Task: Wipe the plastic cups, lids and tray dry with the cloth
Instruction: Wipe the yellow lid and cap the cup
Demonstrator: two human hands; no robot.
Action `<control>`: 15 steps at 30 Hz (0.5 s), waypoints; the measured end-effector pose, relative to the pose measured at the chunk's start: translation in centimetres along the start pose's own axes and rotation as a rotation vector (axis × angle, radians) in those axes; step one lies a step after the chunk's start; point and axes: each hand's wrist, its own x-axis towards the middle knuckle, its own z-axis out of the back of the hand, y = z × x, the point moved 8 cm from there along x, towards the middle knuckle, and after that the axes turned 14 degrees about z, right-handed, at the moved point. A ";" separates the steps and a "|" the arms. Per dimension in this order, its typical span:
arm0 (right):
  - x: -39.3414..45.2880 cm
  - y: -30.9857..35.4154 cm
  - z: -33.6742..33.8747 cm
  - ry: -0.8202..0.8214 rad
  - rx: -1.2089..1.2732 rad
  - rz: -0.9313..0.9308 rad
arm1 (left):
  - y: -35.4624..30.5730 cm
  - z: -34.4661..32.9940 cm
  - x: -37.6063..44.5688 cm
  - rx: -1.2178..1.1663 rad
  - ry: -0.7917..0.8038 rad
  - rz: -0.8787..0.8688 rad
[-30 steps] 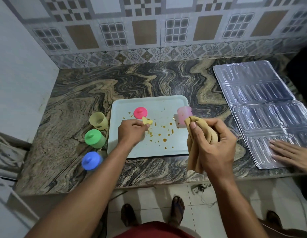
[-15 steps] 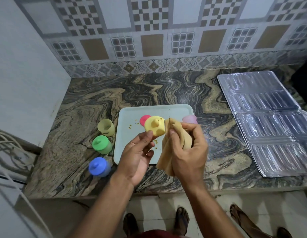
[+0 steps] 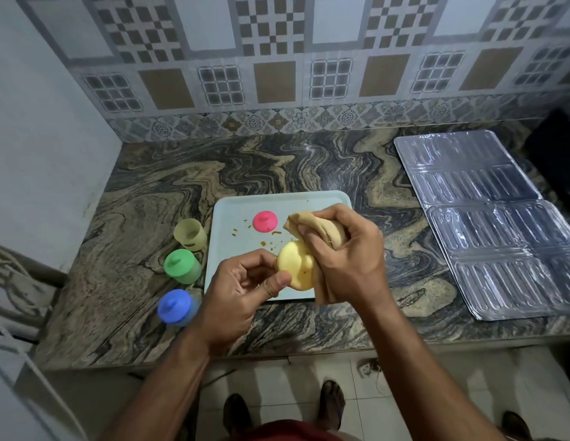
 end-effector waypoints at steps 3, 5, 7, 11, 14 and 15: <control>1.2 -0.8 1.2 -0.056 0.013 -0.056 | -0.4 0.0 -0.3 -0.008 0.001 0.009; 1.6 -0.9 2.3 -0.152 0.090 -0.084 | -0.4 0.1 -0.2 -0.077 -0.026 0.009; 1.7 -0.5 2.9 -0.193 0.137 -0.077 | -0.3 0.2 -0.2 -0.158 -0.066 0.007; 0.9 1.7 1.9 -0.142 0.089 -0.025 | -0.7 -0.3 -0.4 -0.181 -0.091 -0.033; 0.3 2.8 1.4 -0.144 0.049 0.017 | -1.6 -0.4 -0.6 -0.190 -0.138 -0.086; 0.2 3.0 1.4 -0.155 0.064 0.019 | -1.8 -0.4 -0.7 -0.198 -0.158 -0.104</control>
